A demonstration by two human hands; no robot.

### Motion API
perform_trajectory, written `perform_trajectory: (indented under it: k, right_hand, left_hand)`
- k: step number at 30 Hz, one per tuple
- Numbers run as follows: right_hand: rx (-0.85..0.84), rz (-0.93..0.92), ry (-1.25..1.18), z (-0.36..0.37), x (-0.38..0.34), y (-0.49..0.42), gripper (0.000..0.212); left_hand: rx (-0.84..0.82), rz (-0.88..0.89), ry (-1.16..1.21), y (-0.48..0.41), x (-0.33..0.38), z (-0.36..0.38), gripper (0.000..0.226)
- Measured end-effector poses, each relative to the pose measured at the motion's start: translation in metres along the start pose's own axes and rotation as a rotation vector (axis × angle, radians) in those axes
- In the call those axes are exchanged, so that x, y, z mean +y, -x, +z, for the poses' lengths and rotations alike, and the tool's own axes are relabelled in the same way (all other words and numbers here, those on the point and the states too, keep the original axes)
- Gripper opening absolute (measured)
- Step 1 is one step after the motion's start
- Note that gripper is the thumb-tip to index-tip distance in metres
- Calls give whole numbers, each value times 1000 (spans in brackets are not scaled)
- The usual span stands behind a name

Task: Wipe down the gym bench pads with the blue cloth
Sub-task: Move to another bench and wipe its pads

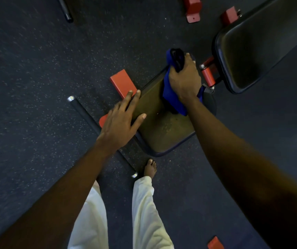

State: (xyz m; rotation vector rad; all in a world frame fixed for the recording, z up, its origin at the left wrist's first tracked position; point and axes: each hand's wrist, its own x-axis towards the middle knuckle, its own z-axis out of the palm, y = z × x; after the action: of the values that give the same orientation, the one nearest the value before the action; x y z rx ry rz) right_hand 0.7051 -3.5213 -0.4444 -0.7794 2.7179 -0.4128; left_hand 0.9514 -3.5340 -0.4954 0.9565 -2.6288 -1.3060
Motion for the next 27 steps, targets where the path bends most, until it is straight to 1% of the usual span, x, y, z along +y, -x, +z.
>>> perform_trajectory:
  k: [2,3,5,7,8,9,12,13,15,17,19,21,22,24,25,27]
  right_hand:
    - [8,-41,10,-1,-3,9,65]
    - [-3,-98,32,-1,-4,21,63]
    - [-69,-270,121,1,-5,46,64]
    - [-177,-387,182,4,-4,56,65]
    - [-195,-401,192,4,-5,51,65]
    - [-178,-385,187,5,-8,42,63]
    - [-62,-236,156,9,-21,27,52]
    - [-46,-221,149,11,-26,35,48]
    - [-78,-289,138,20,-30,63,48]
    - [-140,-408,150,27,-28,99,55]
    - [-185,-509,202,32,-22,128,64]
    - [-224,-665,280,37,-17,148,72]
    - [-253,-762,338,39,-12,156,74]
    - [-276,-920,426,39,0,170,71]
    - [-269,-962,441,38,8,175,70]
    - [-263,-983,452,33,21,183,71]
  left_hand:
    - [-22,3,18,1,-2,-2,72]
    - [-26,4,27,2,-4,-4,70]
    - [-9,-6,52,7,-11,-5,66]
    - [37,-43,103,15,-20,-4,61]
    - [73,-72,125,21,-25,-3,59]
    - [110,-103,136,26,-30,-3,57]
    - [158,-166,122,42,-44,-6,53]
    - [170,-168,109,45,-48,-10,51]
    - [208,-174,87,44,-55,-16,45]
    - [223,-257,107,32,-62,-22,44]
    - [168,-413,176,18,-62,-29,48]
    - [62,-539,265,4,-57,-34,46]
    - [12,-562,291,-4,-54,-36,44]
    - [-65,-539,312,-17,-45,-39,43]
    - [-79,-521,323,-24,-39,-42,45]
    - [-89,-505,366,-37,-28,-46,46]
